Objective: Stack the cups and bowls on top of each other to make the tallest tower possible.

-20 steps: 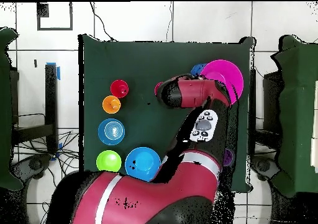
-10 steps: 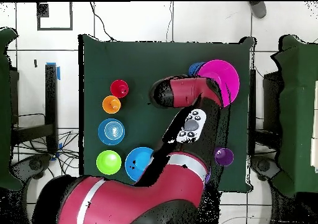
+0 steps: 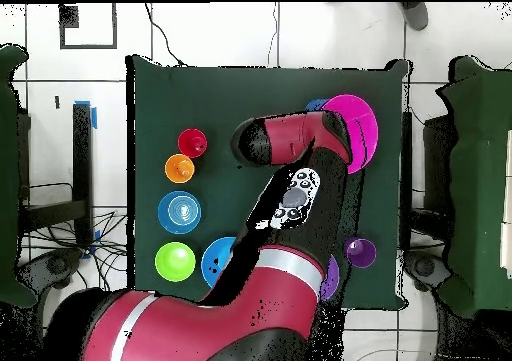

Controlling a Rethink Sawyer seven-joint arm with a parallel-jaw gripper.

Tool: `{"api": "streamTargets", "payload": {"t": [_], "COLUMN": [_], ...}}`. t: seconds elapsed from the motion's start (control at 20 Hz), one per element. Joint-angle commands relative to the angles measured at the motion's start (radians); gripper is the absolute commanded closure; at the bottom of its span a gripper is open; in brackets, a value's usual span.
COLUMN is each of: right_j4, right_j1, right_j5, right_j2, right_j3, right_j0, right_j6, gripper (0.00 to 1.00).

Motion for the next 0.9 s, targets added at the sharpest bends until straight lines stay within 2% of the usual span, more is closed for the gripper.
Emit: {"api": "streamTargets", "payload": {"t": [0.05, 0.65, 0.9], "right_j4": [-0.086, -0.161, -0.187], "right_j1": [-0.015, -0.024, -0.022], "right_j5": [0.132, 0.08, 0.083], "right_j2": [0.071, 0.027, 0.019], "right_j3": [-0.08, -0.119, -0.138], "right_j0": [0.019, 0.039, 0.048], "right_j6": [-0.152, -0.093, -0.109], "gripper": [1.0, 1.0, 1.0]}}
